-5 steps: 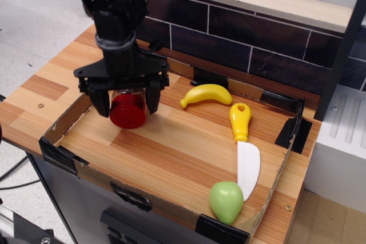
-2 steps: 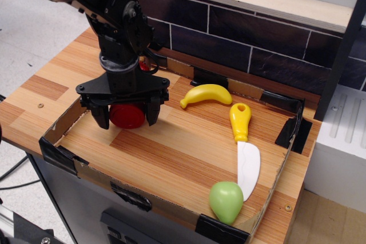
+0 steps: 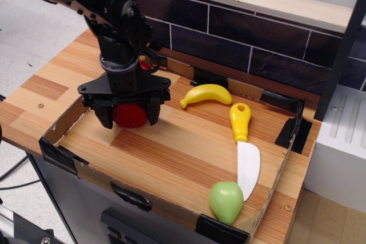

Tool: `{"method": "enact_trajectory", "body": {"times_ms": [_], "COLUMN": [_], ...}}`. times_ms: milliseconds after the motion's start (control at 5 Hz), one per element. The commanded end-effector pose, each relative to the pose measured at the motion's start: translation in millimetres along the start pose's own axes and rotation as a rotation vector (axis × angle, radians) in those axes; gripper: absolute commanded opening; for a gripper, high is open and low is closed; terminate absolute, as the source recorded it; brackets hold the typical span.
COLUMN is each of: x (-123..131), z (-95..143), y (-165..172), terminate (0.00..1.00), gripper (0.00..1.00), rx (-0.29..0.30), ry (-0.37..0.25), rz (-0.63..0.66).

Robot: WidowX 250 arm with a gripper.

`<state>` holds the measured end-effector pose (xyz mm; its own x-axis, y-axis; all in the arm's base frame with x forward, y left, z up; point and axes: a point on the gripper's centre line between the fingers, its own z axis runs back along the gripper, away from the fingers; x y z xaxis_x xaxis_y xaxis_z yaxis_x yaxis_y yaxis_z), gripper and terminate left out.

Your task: Upright basil bottle

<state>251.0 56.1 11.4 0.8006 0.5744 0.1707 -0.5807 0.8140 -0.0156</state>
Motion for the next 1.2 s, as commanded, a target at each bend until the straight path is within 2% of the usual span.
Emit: {"method": "enact_trajectory", "body": {"times_ms": [0,400,600,800,1000], "x": [4.6,-1.1,-6.2,-9.5,-11.6], "z": [30.1,61.5,71.6,78.6,84.7], "y": [4.4,5.1,3.0,0.7,-1.6], "terminate": [0.00,0.00,0.00,0.00,0.00], "gripper": [0.00,0.00,0.00,0.00,0.00], "rx": [-0.018,0.059,0.074,0.062,0.043], "ry": [0.002,0.069,0.085,0.112,0.193], "rz": [0.001,-0.009,-0.028,-0.025,-0.027]}}
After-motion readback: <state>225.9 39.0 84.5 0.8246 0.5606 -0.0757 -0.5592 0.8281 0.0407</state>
